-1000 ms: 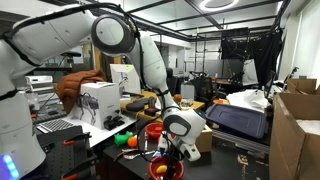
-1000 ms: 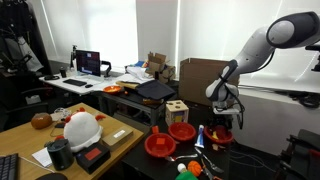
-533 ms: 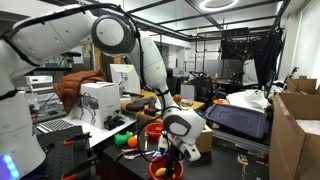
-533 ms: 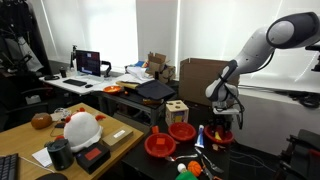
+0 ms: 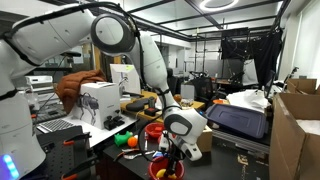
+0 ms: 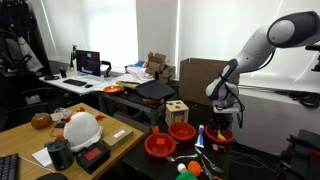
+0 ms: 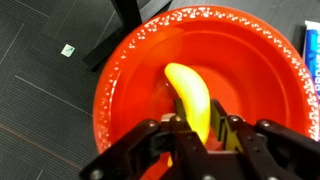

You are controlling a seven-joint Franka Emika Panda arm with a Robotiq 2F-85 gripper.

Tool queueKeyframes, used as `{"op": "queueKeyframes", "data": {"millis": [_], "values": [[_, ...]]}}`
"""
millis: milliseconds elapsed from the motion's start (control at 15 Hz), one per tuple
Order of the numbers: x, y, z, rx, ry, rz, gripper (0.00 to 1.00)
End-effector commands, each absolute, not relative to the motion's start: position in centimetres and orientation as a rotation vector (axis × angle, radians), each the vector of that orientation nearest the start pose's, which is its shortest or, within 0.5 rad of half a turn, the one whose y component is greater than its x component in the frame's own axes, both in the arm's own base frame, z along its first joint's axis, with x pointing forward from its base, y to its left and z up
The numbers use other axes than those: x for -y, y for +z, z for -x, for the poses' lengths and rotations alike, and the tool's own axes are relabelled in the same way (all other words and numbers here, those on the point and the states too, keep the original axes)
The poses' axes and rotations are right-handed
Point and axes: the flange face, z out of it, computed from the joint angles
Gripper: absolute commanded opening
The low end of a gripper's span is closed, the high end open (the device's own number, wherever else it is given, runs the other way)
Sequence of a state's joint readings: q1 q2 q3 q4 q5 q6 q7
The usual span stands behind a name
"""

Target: Remove the banana from the red bowl

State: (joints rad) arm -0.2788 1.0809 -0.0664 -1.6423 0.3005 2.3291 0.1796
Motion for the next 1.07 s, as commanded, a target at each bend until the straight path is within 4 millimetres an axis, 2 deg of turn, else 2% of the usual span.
{"op": "queueKeyframes", "data": {"millis": [0,200,400,667,800,1000], "values": [[20.6,0.2,-55.4,-1.043,0.553,2.727,0.07],[21.2,4.3,-54.9,-0.976,0.551,2.732,0.07],[20.6,8.6,-54.2,-0.865,0.605,2.718,0.07],[18.2,14.1,-53.4,-0.600,0.655,2.791,0.07],[16.9,15.8,-53.6,-0.436,0.683,2.848,0.07],[14.3,17.3,-54.4,-0.228,0.719,2.898,0.07]]}}
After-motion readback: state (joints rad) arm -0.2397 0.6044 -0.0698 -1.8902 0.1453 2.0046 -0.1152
